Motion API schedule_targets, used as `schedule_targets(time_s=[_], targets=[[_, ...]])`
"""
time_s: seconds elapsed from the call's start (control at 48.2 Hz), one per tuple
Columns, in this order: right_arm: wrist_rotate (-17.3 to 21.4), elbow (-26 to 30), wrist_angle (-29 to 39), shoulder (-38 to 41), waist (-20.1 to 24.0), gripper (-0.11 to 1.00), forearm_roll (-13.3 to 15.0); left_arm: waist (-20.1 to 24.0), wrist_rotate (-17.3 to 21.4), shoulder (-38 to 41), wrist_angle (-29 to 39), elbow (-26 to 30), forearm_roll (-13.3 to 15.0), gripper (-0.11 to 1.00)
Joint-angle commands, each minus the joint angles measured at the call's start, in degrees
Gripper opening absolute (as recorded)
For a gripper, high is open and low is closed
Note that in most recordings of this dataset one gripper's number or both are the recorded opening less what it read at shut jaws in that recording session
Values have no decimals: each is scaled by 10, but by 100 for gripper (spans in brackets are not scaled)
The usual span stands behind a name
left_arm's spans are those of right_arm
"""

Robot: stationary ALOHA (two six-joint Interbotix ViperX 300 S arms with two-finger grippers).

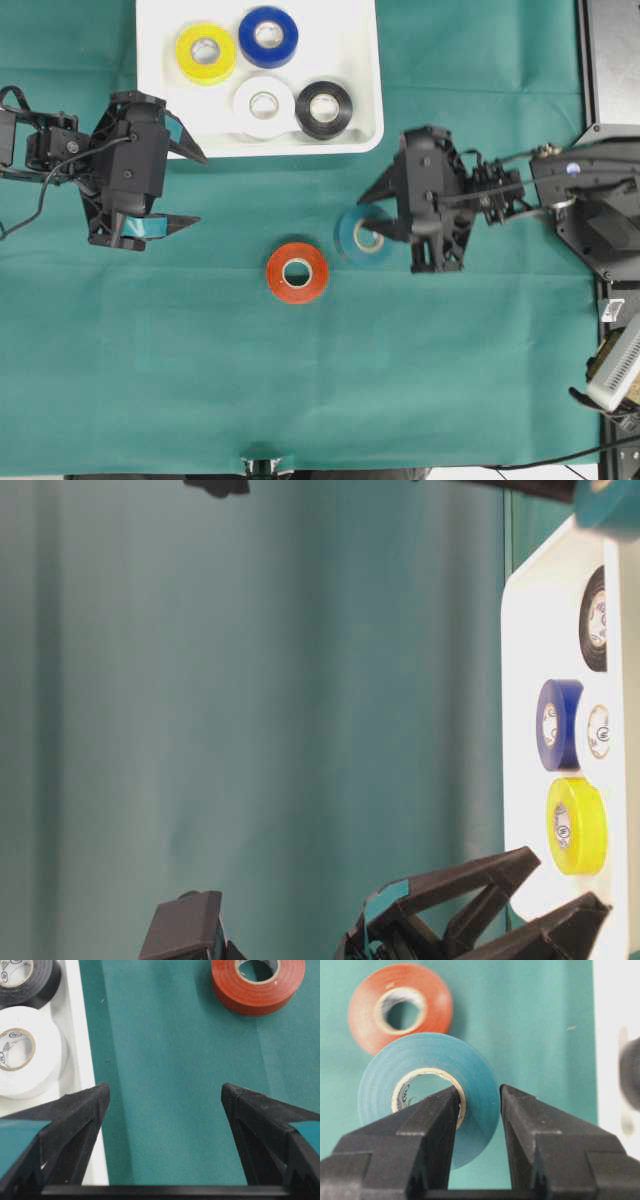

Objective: Put the tape alternately from left to right into the white case.
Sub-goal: 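Lift the teal roll with the right gripper into the tray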

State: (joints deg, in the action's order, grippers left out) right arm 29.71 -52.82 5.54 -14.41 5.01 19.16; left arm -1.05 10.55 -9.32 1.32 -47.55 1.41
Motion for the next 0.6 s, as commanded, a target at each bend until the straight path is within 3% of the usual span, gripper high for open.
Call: schedule_targets(time_s=[0.0,0.581], targets=[[-1,18,-4,-3,-17,1,9,-4,0,-8,-3,14,2,99],[-1,53,-5,24,-129,1,55,-10,0,-8,-2,14,1,99]])
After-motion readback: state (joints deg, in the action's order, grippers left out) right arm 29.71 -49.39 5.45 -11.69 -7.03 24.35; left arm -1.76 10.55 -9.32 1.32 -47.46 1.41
